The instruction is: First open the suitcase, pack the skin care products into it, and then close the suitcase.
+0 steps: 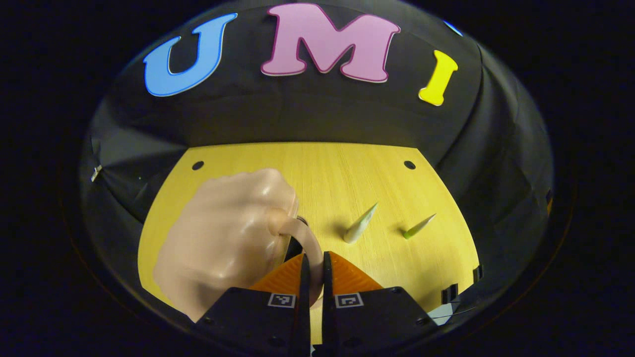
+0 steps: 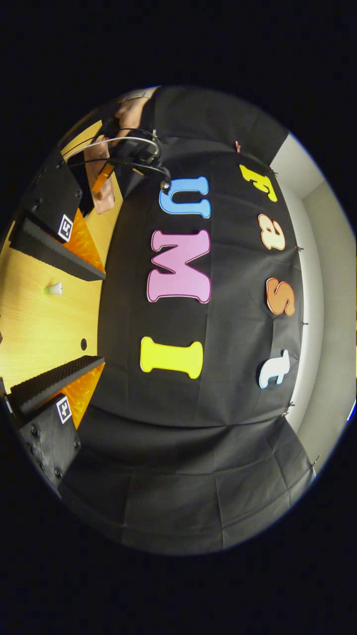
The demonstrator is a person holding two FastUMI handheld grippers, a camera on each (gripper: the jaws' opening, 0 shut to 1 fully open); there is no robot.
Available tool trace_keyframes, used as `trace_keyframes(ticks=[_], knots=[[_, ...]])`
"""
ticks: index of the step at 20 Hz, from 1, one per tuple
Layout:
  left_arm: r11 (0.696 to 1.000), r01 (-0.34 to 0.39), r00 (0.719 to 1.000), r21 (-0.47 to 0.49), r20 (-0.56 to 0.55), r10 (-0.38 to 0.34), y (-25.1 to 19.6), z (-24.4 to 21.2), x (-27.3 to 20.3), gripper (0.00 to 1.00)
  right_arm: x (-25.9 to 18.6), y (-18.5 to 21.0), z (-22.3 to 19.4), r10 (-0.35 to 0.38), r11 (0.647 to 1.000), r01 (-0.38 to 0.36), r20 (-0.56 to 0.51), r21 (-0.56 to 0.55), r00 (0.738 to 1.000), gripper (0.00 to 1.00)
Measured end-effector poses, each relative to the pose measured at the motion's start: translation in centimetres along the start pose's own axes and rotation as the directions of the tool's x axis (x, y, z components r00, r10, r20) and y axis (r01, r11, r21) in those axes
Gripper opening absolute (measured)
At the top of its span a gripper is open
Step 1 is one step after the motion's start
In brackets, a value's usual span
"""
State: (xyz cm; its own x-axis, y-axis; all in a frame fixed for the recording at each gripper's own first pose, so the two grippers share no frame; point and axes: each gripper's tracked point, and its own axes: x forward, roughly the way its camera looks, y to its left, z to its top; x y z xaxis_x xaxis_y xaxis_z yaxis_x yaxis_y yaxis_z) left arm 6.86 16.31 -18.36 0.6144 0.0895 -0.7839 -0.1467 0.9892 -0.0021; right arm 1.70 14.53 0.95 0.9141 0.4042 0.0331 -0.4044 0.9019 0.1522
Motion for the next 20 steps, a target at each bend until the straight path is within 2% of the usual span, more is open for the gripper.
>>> trace_keyframes(ticks=[3, 5, 6, 8, 9, 11, 13, 15, 16, 18, 20], knots=[[0.992, -0.115, 0.988, 0.044, 0.11, 0.109, 5.9, 4.9, -2.8, 0.14, 1.2, 1.4, 0.0, 0.058, 0.998, -0.058, 0.001, 0.008, 0.998, 0.96], [0.971, -0.229, 0.959, 0.075, 0.19, 0.212, 11.2, 8.1, -4.3, 0.14, 2.0, 2.4, 0.2, 0.075, 0.997, -0.075, 0.0, 0.002, 0.997, 0.96], [0.962, -0.264, 0.945, 0.076, 0.221, 0.242, 13.7, 9.3, -4.8, 0.14, 2.3, 3.2, 0.5, 0.079, 0.997, -0.079, 0.004, 0.0, 0.997, 0.96], [0.959, -0.282, 0.937, 0.026, 0.222, 0.27, 18.7, 10.6, -5.2, 0.12, 3.2, 5.0, 0.9, 0.066, 0.998, -0.065, 0.029, -0.019, 0.997, 0.96], [0.944, -0.329, 0.922, 0.027, 0.223, 0.316, 22.7, 11.1, -5.1, 0.12, 3.9, 5.9, 0.6, 0.041, 0.999, -0.041, 0.006, -0.019, 0.999, 0.94], [0.912, -0.403, 0.899, 0.068, 0.213, 0.382, 28.6, 10.9, -4.5, 0.12, 4.6, 8.6, 0.4, 0.04, 0.999, -0.04, 0.009, 0.016, 0.999, 0.96], [0.897, -0.434, 0.892, 0.084, 0.184, 0.414, 32.7, 10.2, -2.6, 0.12, 5.8, 10.9, -0.4, 0.033, 0.999, -0.033, -0.021, 0.017, 0.999, 0.96], [0.858, -0.5, 0.865, 0.119, 0.121, 0.487, 39.1, 7.2, 0.2, 0.12, 6.9, 13.4, -1.0, 0.016, 1.0, -0.015, -0.05, 0.02, 0.999, 0.96], [0.848, -0.516, 0.857, 0.123, 0.088, 0.508, 41.2, 5.6, 1.2, 0.12, 7.4, 14.2, -0.9, 0.011, 1.0, -0.009, -0.055, 0.025, 0.998, 0.96], [0.856, -0.512, 0.857, 0.076, -0.017, 0.514, 44.5, 1.4, 3.8, 0.12, 7.9, 15.3, -1.5, -0.009, 1.0, 0.011, -0.076, 0.024, 0.997, 0.96], [0.887, -0.457, 0.884, -0.07, -0.144, 0.445, 46.8, -2.9, 6.8, 0.12, 8.3, 16.6, -2.2, -0.031, 1.0, 0.031, -0.109, -0.001, 0.994, 0.96]])
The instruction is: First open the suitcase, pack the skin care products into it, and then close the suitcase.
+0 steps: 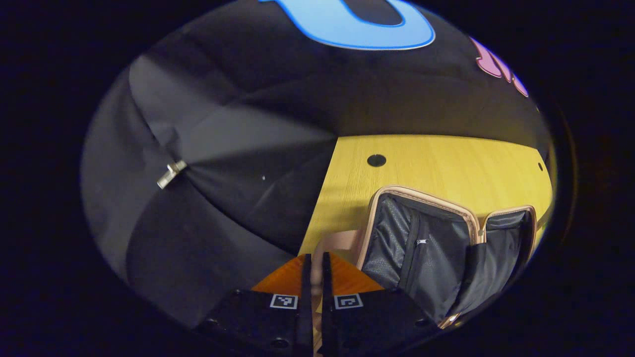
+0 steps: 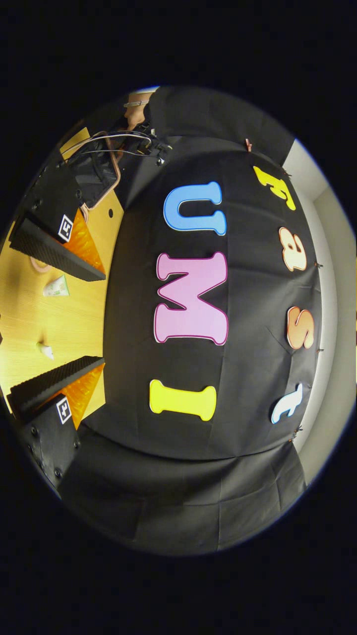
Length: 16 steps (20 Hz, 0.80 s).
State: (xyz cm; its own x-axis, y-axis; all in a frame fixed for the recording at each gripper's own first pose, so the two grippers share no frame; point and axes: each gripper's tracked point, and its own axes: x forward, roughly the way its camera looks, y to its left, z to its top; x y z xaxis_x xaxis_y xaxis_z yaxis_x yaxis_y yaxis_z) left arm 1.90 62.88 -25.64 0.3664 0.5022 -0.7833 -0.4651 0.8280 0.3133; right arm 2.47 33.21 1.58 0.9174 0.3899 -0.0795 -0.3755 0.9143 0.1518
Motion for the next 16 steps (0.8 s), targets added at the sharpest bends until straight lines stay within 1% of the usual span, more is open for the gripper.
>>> trace_keyframes(ticks=[1, 2, 3, 4, 5, 7, 8, 9, 10, 11, 12, 13, 14, 15, 16], knots=[[1.0, 0.006, 1.0, -0.017, -0.028, -0.007, 0.4, -1.2, 0.5, 0.12, 0.2, 0.4, -0.2, -0.006, 1.0, 0.006, -0.012, -0.007, 1.0, 0.96], [1.0, 0.005, 0.999, -0.016, -0.044, -0.005, 0.5, -1.7, 1.0, 0.2, 0.3, 0.8, -0.5, -0.008, 1.0, 0.008, -0.028, -0.009, 1.0, 0.96], [1.0, -0.026, 0.999, 0.008, -0.038, 0.026, 1.4, -1.6, 1.1, 0.19, 0.3, 1.2, -0.8, -0.009, 1.0, 0.008, -0.04, -0.006, 0.999, 0.96], [0.999, -0.03, 0.999, 0.036, -0.009, 0.03, 1.7, -1.1, 1.2, 0.25, 0.2, 1.5, -0.8, -0.011, 1.0, 0.011, -0.042, 0.0, 0.999, 0.96], [0.998, -0.017, 1.0, 0.052, 0.023, 0.016, 1.8, -0.4, 1.1, 0.38, 0.2, 1.7, -0.7, -0.016, 1.0, 0.016, -0.038, -0.002, 0.999, 0.96], [0.997, 0.04, 0.987, 0.062, 0.15, -0.049, 0.1, 1.5, -1.0, 0.65, 0.3, 1.4, -1.4, -0.037, 0.999, 0.036, -0.038, -0.018, 0.999, 0.96], [0.995, 0.079, 0.971, 0.062, 0.221, -0.091, -1.5, 3.0, -2.7, 0.9, 0.3, 1.1, -1.5, -0.049, 0.998, 0.048, -0.03, -0.03, 0.998, 0.96], [0.988, 0.135, 0.948, 0.07, 0.28, -0.15, -3.8, 4.4, -5.1, 0.95, 0.2, 0.6, -1.5, -0.064, 0.997, 0.063, -0.021, -0.044, 0.998, 0.96], [0.977, 0.195, 0.917, 0.088, 0.338, -0.214, -6.3, 5.7, -7.7, 0.96, 0.2, 0.0, -1.2, -0.081, 0.995, 0.08, -0.008, -0.059, 0.997, 0.96], [0.96, 0.253, 0.878, 0.117, 0.39, -0.278, -9.0, 6.8, -10.7, 0.96, 0.2, -0.6, -0.9, -0.095, 0.993, 0.096, 0.013, -0.073, 0.995, 0.96], [0.94, 0.302, 0.834, 0.156, 0.434, -0.34, -11.8, 7.6, -13.9, 0.96, 0.3, -1.2, -0.4, -0.109, 0.99, 0.111, 0.033, -0.081, 0.994, 0.96], [0.914, 0.352, 0.781, 0.201, 0.476, -0.405, -14.9, 8.2, -17.2, 0.96, 0.4, -1.8, 0.1, -0.114, 0.989, 0.119, 0.052, -0.085, 0.992, 0.96], [0.87, 0.422, 0.709, 0.256, 0.504, -0.493, -19.3, 8.7, -21.5, 0.95, 0.6, -2.3, 0.6, -0.112, 0.989, 0.118, 0.072, -0.086, 0.991, 0.96], [0.827, 0.482, 0.654, 0.29, 0.509, -0.559, -22.6, 8.6, -24.5, 0.95, 1.0, -2.6, 0.8, -0.102, 0.99, 0.109, 0.081, -0.086, 0.991, 0.96], [0.771, 0.554, 0.599, 0.315, 0.492, -0.632, -26.1, 8.2, -27.4, 0.95, 1.5, -2.9, 0.8, -0.087, 0.992, 0.093, 0.072, -0.082, 0.994, 0.96]])
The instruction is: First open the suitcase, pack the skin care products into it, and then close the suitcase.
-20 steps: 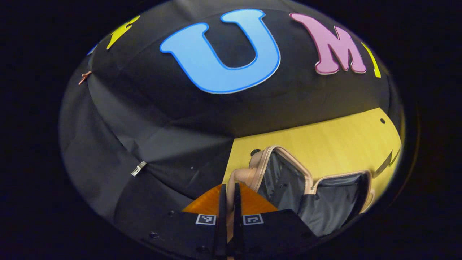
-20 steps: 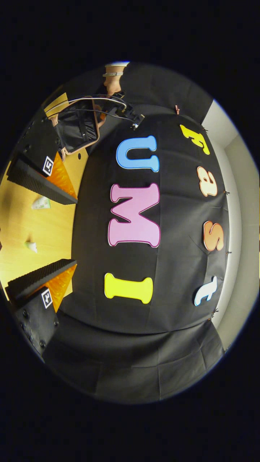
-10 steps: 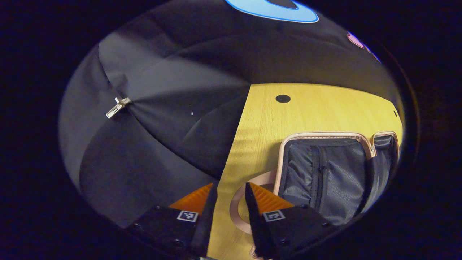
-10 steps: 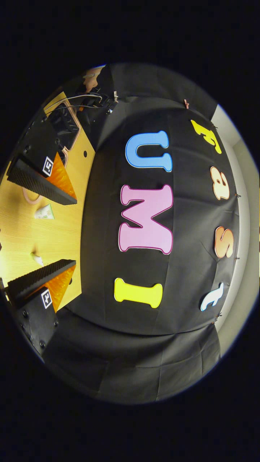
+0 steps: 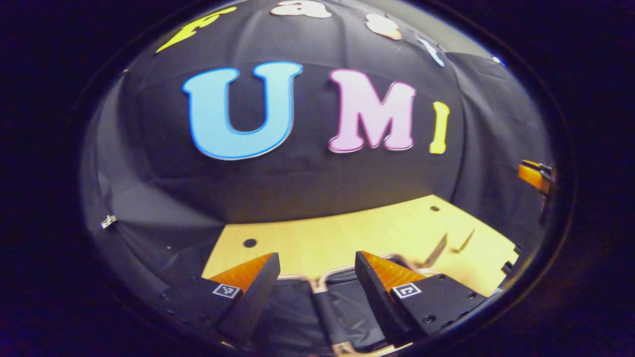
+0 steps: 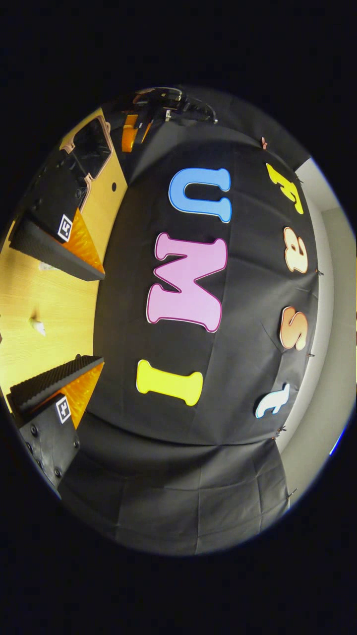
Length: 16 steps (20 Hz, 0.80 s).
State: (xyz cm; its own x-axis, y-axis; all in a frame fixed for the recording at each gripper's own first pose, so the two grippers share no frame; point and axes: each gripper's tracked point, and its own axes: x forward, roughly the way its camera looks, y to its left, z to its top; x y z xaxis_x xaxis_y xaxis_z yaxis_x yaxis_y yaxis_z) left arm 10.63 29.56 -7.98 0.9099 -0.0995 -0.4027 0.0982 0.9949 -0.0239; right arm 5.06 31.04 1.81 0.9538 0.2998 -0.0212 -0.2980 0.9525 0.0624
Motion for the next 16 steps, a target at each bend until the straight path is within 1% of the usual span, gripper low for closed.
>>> trace_keyframes(ticks=[1, 2, 3, 4, 5, 6, 7, 8, 12, 13, 15, 16], knots=[[0.997, 0.068, 0.997, -0.044, 0.039, -0.066, -4.6, 1.8, -0.1, 0.95, 0.3, -0.2, 0.2, 0.014, 1.0, -0.014, 0.01, 0.009, 1.0, 0.96], [0.991, 0.112, 0.993, -0.068, 0.05, -0.108, -7.4, 2.1, 0.5, 0.97, 0.7, -0.4, 0.4, 0.026, 1.0, -0.027, 0.026, 0.01, 0.999, 0.96], [0.989, 0.133, 0.991, -0.06, 0.04, -0.131, -11.5, 1.5, 1.5, 0.97, 1.1, -0.4, -0.3, 0.045, 0.999, -0.046, 0.019, 0.011, 0.999, 0.96], [0.988, 0.149, 0.989, -0.042, 0.015, -0.148, -14.3, 0.7, 3.0, 0.97, 1.2, -0.5, -0.5, 0.071, 0.997, -0.071, 0.019, 0.016, 0.997, 0.96], [0.984, 0.171, 0.985, -0.041, -0.007, -0.171, -16.2, 0.0, 4.2, 0.96, 1.2, -0.8, -0.4, 0.08, 0.997, -0.081, 0.027, 0.012, 0.996, 0.96], [0.979, 0.198, 0.978, -0.047, -0.051, -0.2, -18.6, -1.8, 5.4, 0.96, 1.3, -1.1, -0.9, 0.093, 0.996, -0.093, 0.024, 0.005, 0.995, 0.96], [0.978, 0.204, 0.972, -0.034, -0.116, -0.206, -20.9, -4.9, 7.4, 0.96, 1.3, -1.7, -2.1, 0.106, 0.994, -0.106, 0.001, 0.007, 0.994, 0.96], [0.981, 0.193, 0.964, -0.022, -0.18, -0.194, -21.6, -7.3, 9.4, 0.96, 1.2, -1.9, -3.0, 0.118, 0.993, -0.118, -0.017, 0.023, 0.993, 0.96], [0.984, 0.177, 0.937, -0.022, -0.301, -0.175, -22.8, -12.6, 14.4, 0.96, 0.4, -2.7, -6.1, 0.154, 0.988, -0.151, -0.084, 0.035, 0.984, 0.96], [0.986, 0.161, 0.921, -0.049, -0.352, -0.168, -22.8, -14.5, 16.9, 0.96, 0.0, -2.9, -7.6, 0.187, 0.982, -0.185, -0.1, 0.034, 0.977, 0.96], [0.989, 0.127, 0.898, -0.08, -0.413, -0.149, -22.6, -17.2, 20.0, 0.96, 0.2, -4.1, -10.3, 0.193, 0.981, -0.187, -0.163, 0.049, 0.968, 0.96], [0.988, 0.125, 0.886, -0.087, -0.438, -0.151, -22.6, -18.1, 20.9, 0.97, 0.2, -4.6, -11.8, 0.191, 0.981, -0.182, -0.2, 0.063, 0.961, 0.96]])
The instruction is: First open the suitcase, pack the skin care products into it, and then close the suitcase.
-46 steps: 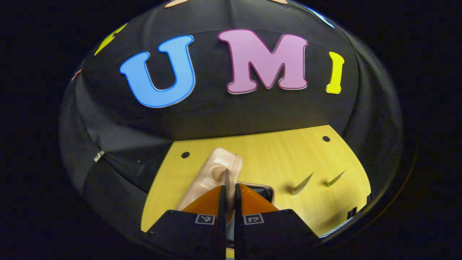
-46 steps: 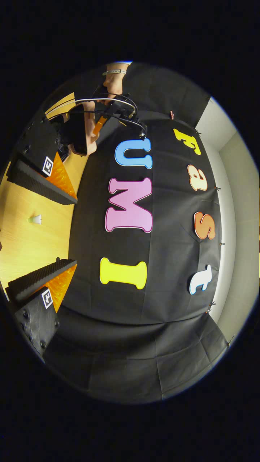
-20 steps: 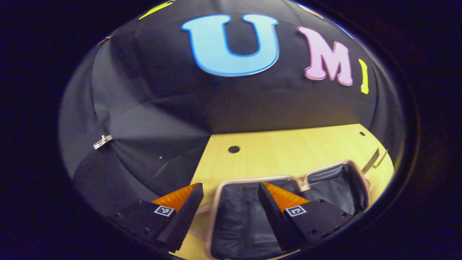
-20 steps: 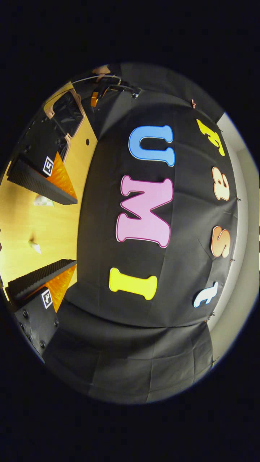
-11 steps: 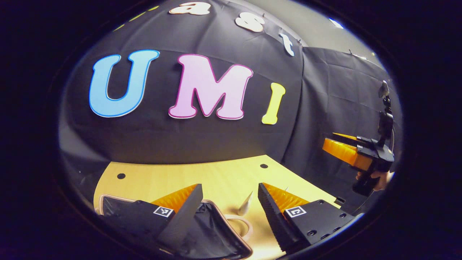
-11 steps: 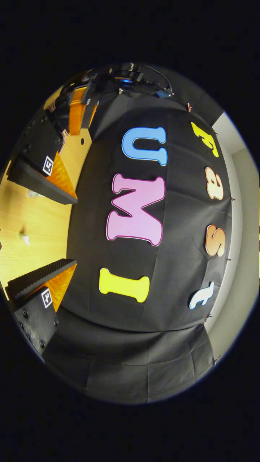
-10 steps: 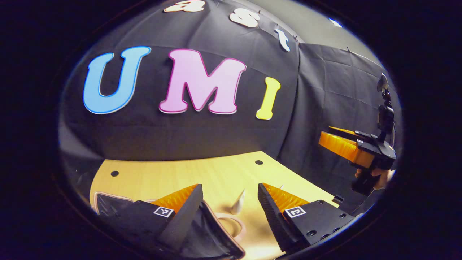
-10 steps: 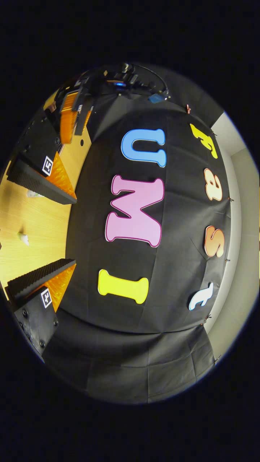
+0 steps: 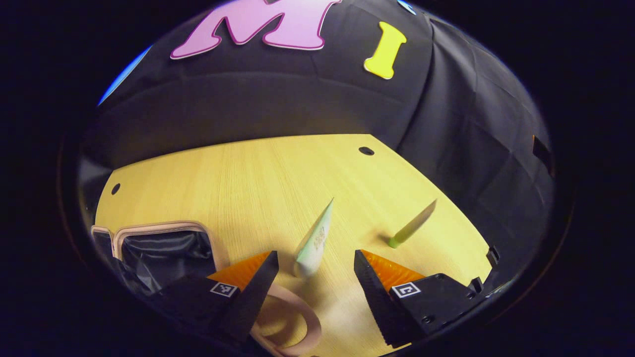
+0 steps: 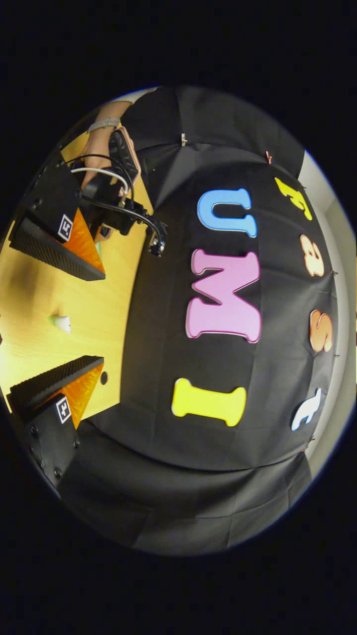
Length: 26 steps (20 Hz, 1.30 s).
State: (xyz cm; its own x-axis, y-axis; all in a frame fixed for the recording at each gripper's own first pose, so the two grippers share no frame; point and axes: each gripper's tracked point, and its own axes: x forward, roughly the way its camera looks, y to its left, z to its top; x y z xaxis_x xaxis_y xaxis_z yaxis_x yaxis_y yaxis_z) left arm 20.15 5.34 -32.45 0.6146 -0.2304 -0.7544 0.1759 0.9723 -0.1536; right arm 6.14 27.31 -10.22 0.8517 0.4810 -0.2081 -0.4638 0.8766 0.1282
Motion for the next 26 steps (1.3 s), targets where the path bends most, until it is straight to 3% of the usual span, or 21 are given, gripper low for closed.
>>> trace_keyframes(ticks=[1, 2, 3, 7, 11, 15, 16, 17, 19, 21, 23, 26], knots=[[1.0, -0.008, 0.999, -0.005, -0.051, 0.008, 0.4, -1.1, 1.2, 0.95, 0.4, -0.8, -1.2, -0.003, 1.0, 0.003, -0.023, 0.016, 1.0, 0.96], [0.999, -0.04, 0.997, 0.003, -0.07, 0.04, 1.2, -1.5, 0.6, 0.85, 1.1, -1.1, -2.5, -0.002, 1.0, 0.002, -0.04, 0.015, 0.999, 0.96], [1.0, -0.022, 0.998, 0.019, -0.057, 0.023, 0.7, -0.8, 1.3, 0.45, 1.9, -1.2, -3.8, 0.008, 1.0, -0.007, -0.062, 0.008, 0.998, 0.96], [0.999, 0.004, 0.996, 0.035, -0.09, -0.001, -1.0, -0.6, 0.6, 0.41, 6.9, -0.3, -10.9, 0.065, 0.998, -0.065, -0.181, 0.003, 0.981, 0.97], [0.999, 0.045, 0.997, 0.019, -0.061, -0.044, -3.2, 0.9, -2.6, 0.41, 11.0, -0.1, -17.4, 0.109, 0.994, -0.109, -0.312, 0.02, 0.944, 0.96], [0.996, 0.077, 0.996, -0.034, -0.048, -0.079, -3.5, 1.6, -7.3, 0.41, 14.4, -0.8, -20.6, 0.103, 0.995, -0.102, -0.352, 0.023, 0.93, 0.98], [0.996, 0.066, 0.996, -0.061, -0.06, -0.07, -2.9, 1.2, -8.5, 0.39, 14.9, -1.0, -21.3, 0.099, 0.995, -0.094, -0.363, 0.032, 0.927, 0.97], [0.996, 0.044, 0.997, -0.077, -0.066, -0.049, -2.0, 0.7, -10.0, 0.44, 15.3, -1.1, -21.9, 0.098, 0.995, -0.089, -0.374, 0.041, 0.922, 0.97], [0.996, -0.014, 0.996, -0.084, -0.093, 0.007, 0.5, -0.5, -12.8, 0.45, 16.1, -0.4, -22.8, 0.129, 0.991, -0.102, -0.388, 0.089, 0.913, 0.95], [0.994, -0.066, 0.989, -0.086, -0.136, 0.054, 2.8, -1.9, -15.8, 0.41, 16.8, -0.6, -22.9, 0.114, 0.992, -0.084, -0.39, 0.094, 0.914, 0.27], [0.987, -0.121, 0.972, -0.104, -0.216, 0.097, 5.7, -4.2, -18.4, 0.38, 15.7, -0.2, -22.7, 0.126, 0.99, -0.086, -0.407, 0.115, 0.905, 0.35], [0.961, -0.224, 0.92, -0.163, -0.36, 0.154, 10.7, -8.1, -20.9, 0.41, 13.9, 0.0, -20.3, 0.133, 0.99, -0.102, -0.37, 0.102, 0.919, 0.31]])
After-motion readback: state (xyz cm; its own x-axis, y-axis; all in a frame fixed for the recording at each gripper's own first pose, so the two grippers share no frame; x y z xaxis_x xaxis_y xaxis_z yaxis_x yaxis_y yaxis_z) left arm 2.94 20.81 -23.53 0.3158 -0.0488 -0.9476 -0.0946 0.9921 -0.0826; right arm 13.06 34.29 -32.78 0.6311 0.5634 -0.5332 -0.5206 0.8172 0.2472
